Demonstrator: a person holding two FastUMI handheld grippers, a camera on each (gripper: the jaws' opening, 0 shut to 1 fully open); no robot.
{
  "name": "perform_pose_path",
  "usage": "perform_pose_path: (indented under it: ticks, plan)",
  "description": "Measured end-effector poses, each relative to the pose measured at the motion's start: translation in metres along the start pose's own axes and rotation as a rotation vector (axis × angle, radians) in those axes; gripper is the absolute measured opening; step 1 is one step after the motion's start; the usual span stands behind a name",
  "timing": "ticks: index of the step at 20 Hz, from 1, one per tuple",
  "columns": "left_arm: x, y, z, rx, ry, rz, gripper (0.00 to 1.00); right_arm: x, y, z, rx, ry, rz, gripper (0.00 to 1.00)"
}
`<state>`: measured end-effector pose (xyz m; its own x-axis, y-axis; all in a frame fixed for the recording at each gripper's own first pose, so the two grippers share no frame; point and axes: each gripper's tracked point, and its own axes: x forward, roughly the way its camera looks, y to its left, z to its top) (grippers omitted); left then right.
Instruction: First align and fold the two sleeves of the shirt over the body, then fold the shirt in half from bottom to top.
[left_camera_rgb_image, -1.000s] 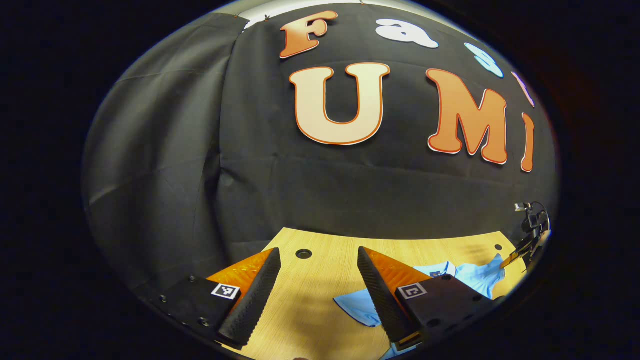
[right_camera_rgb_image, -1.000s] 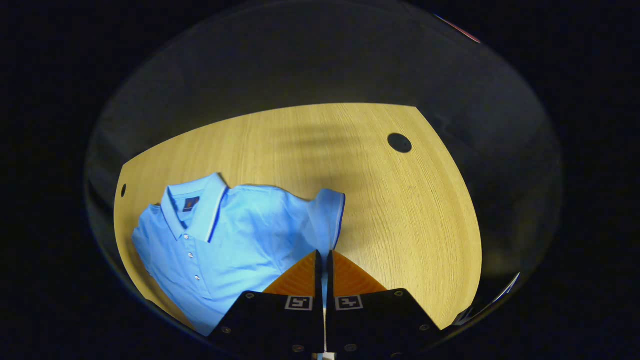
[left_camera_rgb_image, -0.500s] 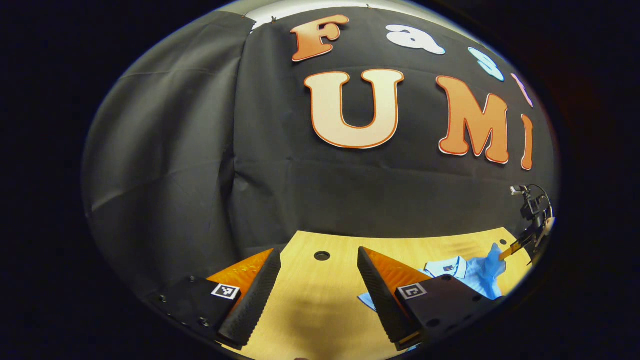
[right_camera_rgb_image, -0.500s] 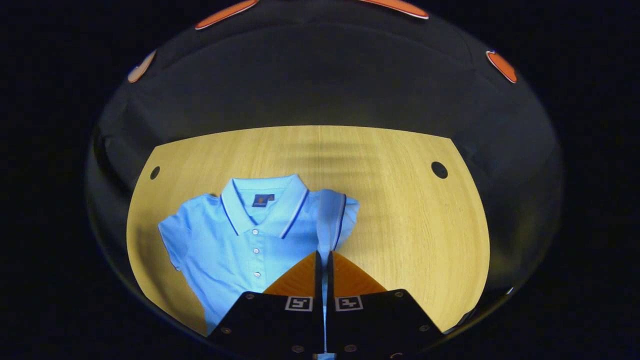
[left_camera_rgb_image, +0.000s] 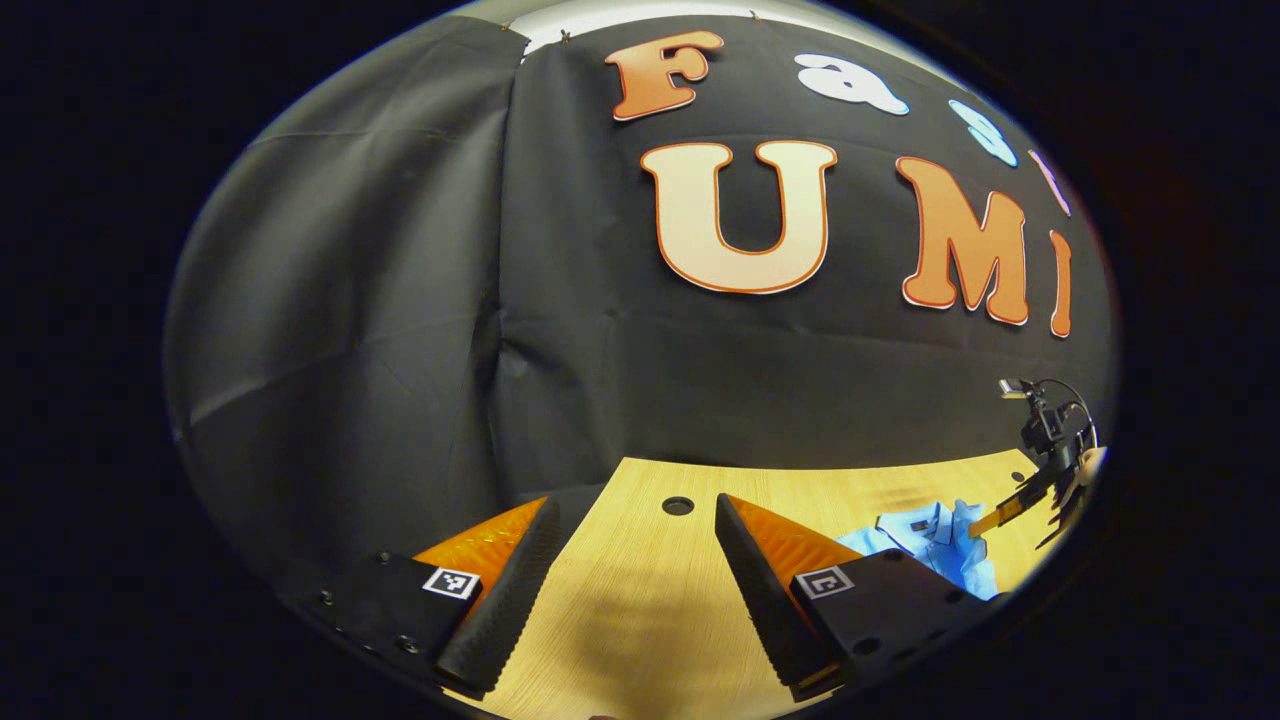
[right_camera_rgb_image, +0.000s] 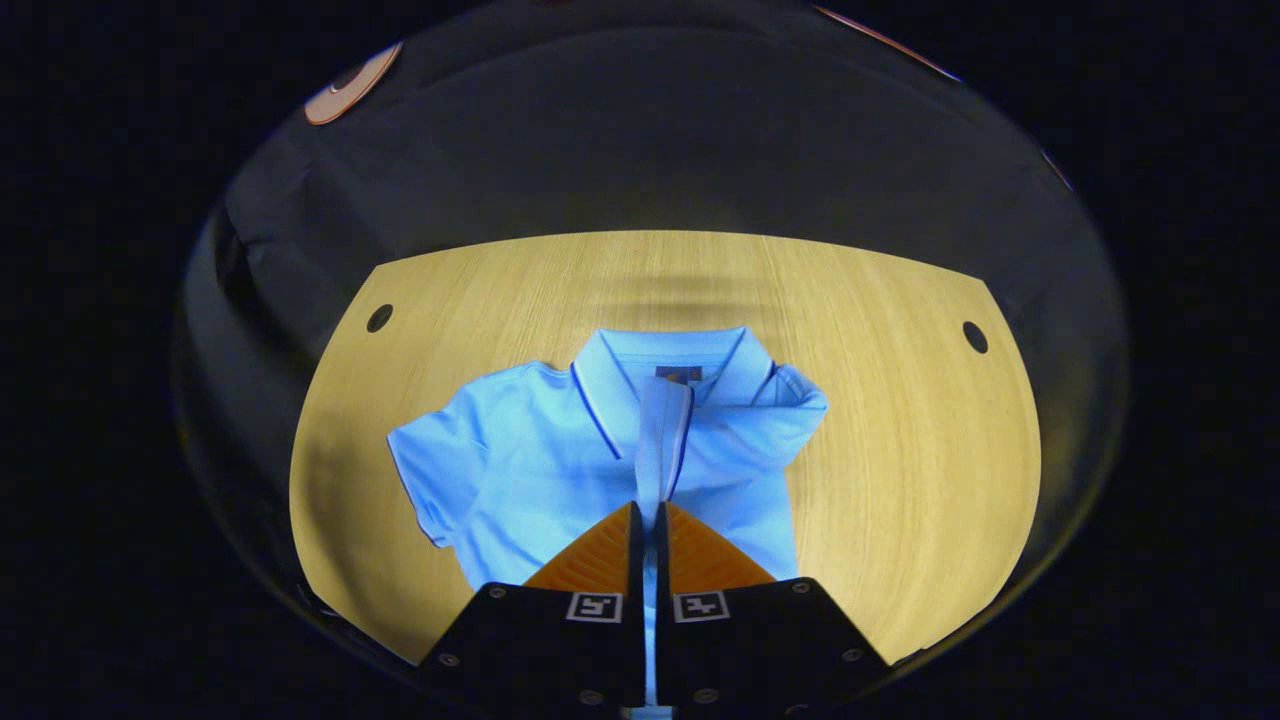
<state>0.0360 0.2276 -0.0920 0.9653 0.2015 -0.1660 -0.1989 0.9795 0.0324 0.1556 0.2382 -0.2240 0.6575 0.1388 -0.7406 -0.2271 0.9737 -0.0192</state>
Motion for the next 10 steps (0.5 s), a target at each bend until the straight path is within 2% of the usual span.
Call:
perform_pose_path:
  ticks: [3,5,7,8,9,10]
  plan:
    - [-0.001,-0.002,-0.002,-0.007,0.004,-0.005,0.99,-0.002,0.031,0.002,0.026,-0.004,0.096,0.11]
    - [-0.002,-0.005,-0.003,-0.004,0.008,-0.006,0.99,-0.005,0.045,0.004,0.044,-0.021,0.136,0.2]
    - [-0.002,-0.009,0.0,0.003,0.008,-0.008,0.99,-0.012,0.053,0.008,0.054,-0.046,0.157,0.49]
    - [-0.002,-0.013,0.001,0.006,0.008,-0.012,0.99,-0.014,0.053,0.011,0.064,-0.06,0.161,0.77]
    - [-0.003,-0.018,0.001,0.01,0.011,-0.017,0.99,-0.017,0.054,0.014,0.078,-0.076,0.168,0.81]
    - [-0.002,-0.023,0.001,0.012,0.017,-0.02,0.99,-0.023,0.052,0.018,0.092,-0.091,0.169,0.99]
